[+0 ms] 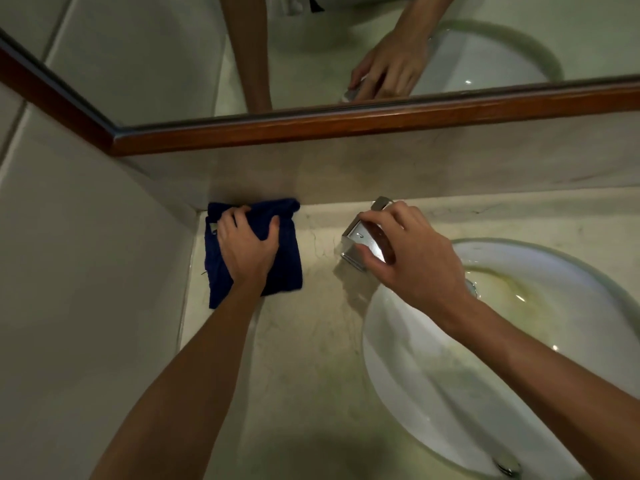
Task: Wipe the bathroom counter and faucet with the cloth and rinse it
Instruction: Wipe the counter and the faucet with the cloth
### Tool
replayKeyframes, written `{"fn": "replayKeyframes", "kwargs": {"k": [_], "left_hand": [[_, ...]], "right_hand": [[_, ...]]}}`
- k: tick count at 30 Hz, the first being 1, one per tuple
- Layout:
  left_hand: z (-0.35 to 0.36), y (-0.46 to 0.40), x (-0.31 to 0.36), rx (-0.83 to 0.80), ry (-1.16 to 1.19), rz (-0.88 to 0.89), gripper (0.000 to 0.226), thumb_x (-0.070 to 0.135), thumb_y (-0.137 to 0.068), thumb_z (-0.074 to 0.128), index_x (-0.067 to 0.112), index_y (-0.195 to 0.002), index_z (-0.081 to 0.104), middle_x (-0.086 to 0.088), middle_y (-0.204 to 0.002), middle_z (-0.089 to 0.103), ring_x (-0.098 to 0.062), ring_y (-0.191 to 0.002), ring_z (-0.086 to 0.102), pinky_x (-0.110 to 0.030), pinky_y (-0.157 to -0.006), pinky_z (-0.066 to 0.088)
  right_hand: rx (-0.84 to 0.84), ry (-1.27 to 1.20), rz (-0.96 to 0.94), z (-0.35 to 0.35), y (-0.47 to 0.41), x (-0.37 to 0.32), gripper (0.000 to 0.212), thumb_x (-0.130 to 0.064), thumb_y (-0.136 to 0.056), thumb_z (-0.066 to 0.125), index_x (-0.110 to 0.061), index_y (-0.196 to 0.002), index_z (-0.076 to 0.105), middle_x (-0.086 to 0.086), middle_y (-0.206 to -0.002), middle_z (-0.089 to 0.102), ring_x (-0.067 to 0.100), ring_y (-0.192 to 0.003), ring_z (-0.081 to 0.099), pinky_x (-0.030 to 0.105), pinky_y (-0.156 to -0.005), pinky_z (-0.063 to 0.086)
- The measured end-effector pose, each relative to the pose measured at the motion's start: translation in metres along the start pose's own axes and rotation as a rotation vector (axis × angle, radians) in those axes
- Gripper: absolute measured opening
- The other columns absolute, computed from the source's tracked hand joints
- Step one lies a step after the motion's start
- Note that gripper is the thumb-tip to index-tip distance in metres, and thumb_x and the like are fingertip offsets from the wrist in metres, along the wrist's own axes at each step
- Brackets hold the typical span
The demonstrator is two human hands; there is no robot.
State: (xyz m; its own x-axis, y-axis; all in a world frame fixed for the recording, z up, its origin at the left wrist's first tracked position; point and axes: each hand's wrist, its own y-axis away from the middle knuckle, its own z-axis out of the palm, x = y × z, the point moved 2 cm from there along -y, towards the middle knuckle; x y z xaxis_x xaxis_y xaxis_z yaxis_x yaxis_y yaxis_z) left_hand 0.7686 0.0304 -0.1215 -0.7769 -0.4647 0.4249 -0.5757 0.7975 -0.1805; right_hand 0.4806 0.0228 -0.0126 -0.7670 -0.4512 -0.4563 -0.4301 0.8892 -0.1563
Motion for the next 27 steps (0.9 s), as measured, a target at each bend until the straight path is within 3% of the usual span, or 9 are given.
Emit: {"fn": "replayKeyframes", "kwargs": {"k": [3, 5, 8, 11, 16, 23, 27], "left_hand": [[-0.008, -0.003, -0.025, -0.009, 0.045, 0.033, 0.063, 0.059, -0.092, 0.057, 0.006, -0.126, 0.06, -0.014, -0.127, 0.06, -0.032, -0.119, 0.057, -0.048, -0.104, 0.047], [-0.016, -0.007, -0.049, 0.009, 0.012, 0.055, 0.065, 0.057, -0.096, 0.054, 0.004, -0.131, 0.061, -0.016, -0.136, 0.06, -0.033, -0.125, 0.055, -0.05, -0.109, 0.044], [-0.018, -0.01, -0.062, -0.026, -0.052, 0.095, 0.066, 0.052, -0.1, 0.05, 0.002, -0.142, 0.057, -0.017, -0.15, 0.051, -0.033, -0.14, 0.045, -0.048, -0.124, 0.024], [-0.013, -0.009, -0.051, -0.075, -0.116, 0.081, 0.069, 0.055, -0.101, 0.04, 0.006, -0.148, 0.051, -0.015, -0.158, 0.042, -0.032, -0.146, 0.035, -0.044, -0.128, 0.012], [-0.002, 0.007, -0.014, -0.106, -0.128, 0.078, 0.068, 0.054, -0.102, 0.038, 0.008, -0.151, 0.047, -0.016, -0.157, 0.039, -0.035, -0.146, 0.033, -0.051, -0.124, 0.021], [0.027, 0.039, 0.062, -0.17, -0.172, 0.263, 0.06, 0.044, -0.106, 0.034, 0.005, -0.147, 0.051, -0.02, -0.15, 0.044, -0.036, -0.14, 0.04, -0.053, -0.121, 0.025], [0.028, 0.044, 0.067, -0.168, -0.163, 0.284, 0.057, 0.042, -0.107, 0.034, 0.006, -0.147, 0.051, -0.019, -0.15, 0.045, -0.035, -0.14, 0.041, -0.052, -0.12, 0.027]], "right_hand": [[-0.025, 0.0, 0.003, 0.001, -0.002, 0.001, 0.043, -0.048, -0.094, 0.061, -0.026, -0.131, 0.06, -0.004, -0.116, 0.058, 0.017, -0.102, 0.057, 0.03, -0.06, 0.051], [-0.033, -0.013, 0.0, 0.002, -0.002, 0.001, 0.043, -0.047, -0.094, 0.062, -0.026, -0.131, 0.06, -0.003, -0.117, 0.057, 0.017, -0.104, 0.056, 0.029, -0.061, 0.05], [-0.036, -0.028, 0.006, 0.001, -0.004, -0.001, 0.04, -0.046, -0.094, 0.062, -0.025, -0.128, 0.06, -0.004, -0.116, 0.056, 0.015, -0.103, 0.055, 0.025, -0.059, 0.04], [-0.03, -0.042, 0.011, 0.002, -0.005, -0.005, 0.037, -0.043, -0.094, 0.062, -0.024, -0.126, 0.059, -0.004, -0.117, 0.055, 0.014, -0.1, 0.054, 0.023, -0.059, 0.036], [-0.012, -0.045, 0.008, 0.004, -0.004, -0.006, 0.034, -0.041, -0.095, 0.062, -0.022, -0.123, 0.059, -0.002, -0.117, 0.056, 0.015, -0.097, 0.057, 0.02, -0.057, 0.033], [0.044, 0.011, -0.008, 0.005, -0.001, -0.008, 0.033, -0.041, -0.094, 0.058, -0.02, -0.12, 0.059, -0.001, -0.113, 0.057, 0.017, -0.097, 0.057, 0.028, -0.058, 0.049], [0.026, 0.013, -0.031, 0.003, -0.002, -0.006, 0.038, -0.044, -0.097, 0.056, -0.019, -0.125, 0.058, 0.002, -0.117, 0.057, 0.018, -0.101, 0.058, 0.031, -0.063, 0.053]]}}
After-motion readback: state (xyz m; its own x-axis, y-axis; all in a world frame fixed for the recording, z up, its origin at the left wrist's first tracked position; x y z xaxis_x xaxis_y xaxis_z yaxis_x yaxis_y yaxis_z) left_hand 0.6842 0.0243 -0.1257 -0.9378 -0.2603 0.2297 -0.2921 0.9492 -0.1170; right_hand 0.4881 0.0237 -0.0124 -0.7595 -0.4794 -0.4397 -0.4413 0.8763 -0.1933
